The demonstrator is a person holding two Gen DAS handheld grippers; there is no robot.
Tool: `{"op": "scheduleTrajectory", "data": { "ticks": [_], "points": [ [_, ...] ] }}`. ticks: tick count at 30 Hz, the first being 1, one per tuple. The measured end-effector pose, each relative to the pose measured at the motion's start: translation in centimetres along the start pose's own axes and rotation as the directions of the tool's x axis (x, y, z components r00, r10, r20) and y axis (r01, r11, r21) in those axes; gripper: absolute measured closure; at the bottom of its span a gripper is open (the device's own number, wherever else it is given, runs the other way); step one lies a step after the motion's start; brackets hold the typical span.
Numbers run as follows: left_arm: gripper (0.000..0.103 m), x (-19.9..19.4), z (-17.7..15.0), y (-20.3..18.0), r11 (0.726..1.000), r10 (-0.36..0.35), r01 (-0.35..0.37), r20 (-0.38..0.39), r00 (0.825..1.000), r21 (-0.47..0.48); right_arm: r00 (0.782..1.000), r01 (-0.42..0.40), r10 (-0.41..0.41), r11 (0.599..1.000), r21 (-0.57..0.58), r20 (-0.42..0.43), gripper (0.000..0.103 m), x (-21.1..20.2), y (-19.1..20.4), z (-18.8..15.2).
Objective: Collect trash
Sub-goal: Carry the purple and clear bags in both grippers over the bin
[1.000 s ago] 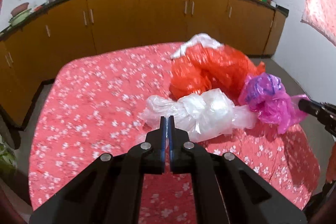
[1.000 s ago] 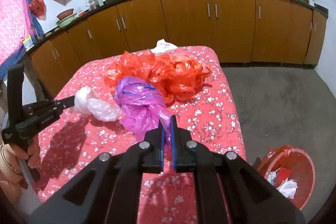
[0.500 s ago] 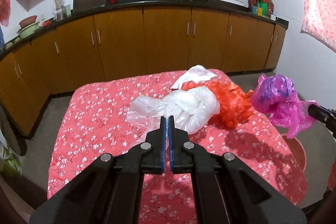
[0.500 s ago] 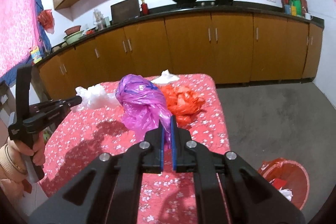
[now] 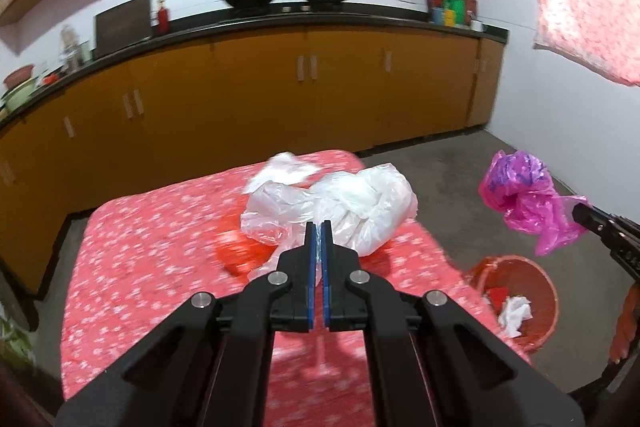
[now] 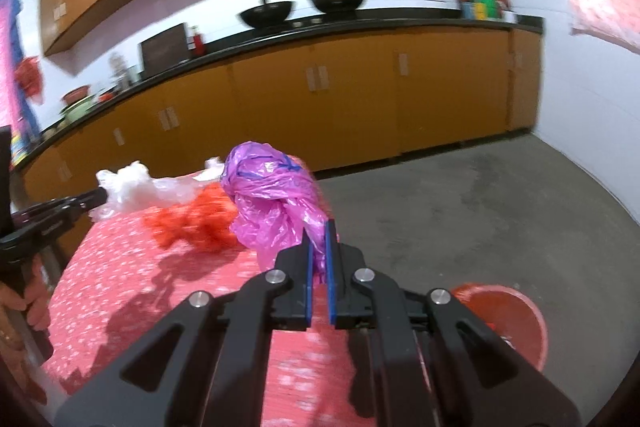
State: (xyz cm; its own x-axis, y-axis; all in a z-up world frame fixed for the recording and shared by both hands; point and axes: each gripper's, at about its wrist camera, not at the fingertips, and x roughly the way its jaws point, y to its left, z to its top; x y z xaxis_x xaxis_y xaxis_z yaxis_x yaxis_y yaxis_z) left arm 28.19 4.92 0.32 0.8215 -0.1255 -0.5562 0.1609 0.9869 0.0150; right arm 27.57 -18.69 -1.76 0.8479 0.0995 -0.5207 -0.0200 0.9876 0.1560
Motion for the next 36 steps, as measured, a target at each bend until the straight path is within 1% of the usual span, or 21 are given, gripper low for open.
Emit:
{"op": "scheduleTrajectory", "data": {
  "ticks": [4,8,15,20,24,28,33,36],
  "points": [
    [0.101,1.1,0.6,-4.6,0.997,-0.059,0.059,-0.001,0.998,0.044,0.997,0.073,-0.073,0.996,0.047,-0.003,0.096,-0.5,-4.0,-0.6],
    [0.101,2.3,1.0,-9.0,0.990,-0.115,0.115,-0.013,0.993,0.084,0.990,0.144,-0.144,0.985,0.097,-0.010,0.096,-1.0,-8.1,-1.6],
    [0.101,4.3,0.8,-16.4,0.969,-0.201,0.206,-0.048,0.978,0.138,0.966,0.259,-0.256,0.950,0.176,-0.036,0.096,-1.9,-14.2,-4.0],
    [0.101,5.9,0.0,-21.0,0.954,-0.245,0.256,-0.088,0.966,0.157,0.942,0.336,-0.330,0.916,0.220,-0.063,0.096,-2.1,-18.1,-5.7],
    [0.101,7.0,-1.0,-24.0,0.945,-0.265,0.283,-0.124,0.956,0.166,0.925,0.379,-0.368,0.890,0.253,-0.090,0.096,-2.0,-20.6,-7.1],
    [0.101,8.5,-2.2,-26.7,0.935,-0.287,0.315,-0.174,0.942,0.163,0.908,0.418,-0.400,0.863,0.282,-0.121,0.096,-1.5,-23.0,-8.7],
    [0.101,10.1,-3.5,-29.6,0.927,-0.286,0.328,-0.221,0.932,0.183,0.892,0.452,-0.423,0.836,0.310,-0.159,0.096,-0.5,-25.3,-10.3],
    [0.101,10.9,-4.0,-31.1,0.920,-0.280,0.332,-0.241,0.929,0.210,0.886,0.463,-0.427,0.829,0.314,-0.180,0.096,0.4,-26.3,-11.1]
  ]
}}
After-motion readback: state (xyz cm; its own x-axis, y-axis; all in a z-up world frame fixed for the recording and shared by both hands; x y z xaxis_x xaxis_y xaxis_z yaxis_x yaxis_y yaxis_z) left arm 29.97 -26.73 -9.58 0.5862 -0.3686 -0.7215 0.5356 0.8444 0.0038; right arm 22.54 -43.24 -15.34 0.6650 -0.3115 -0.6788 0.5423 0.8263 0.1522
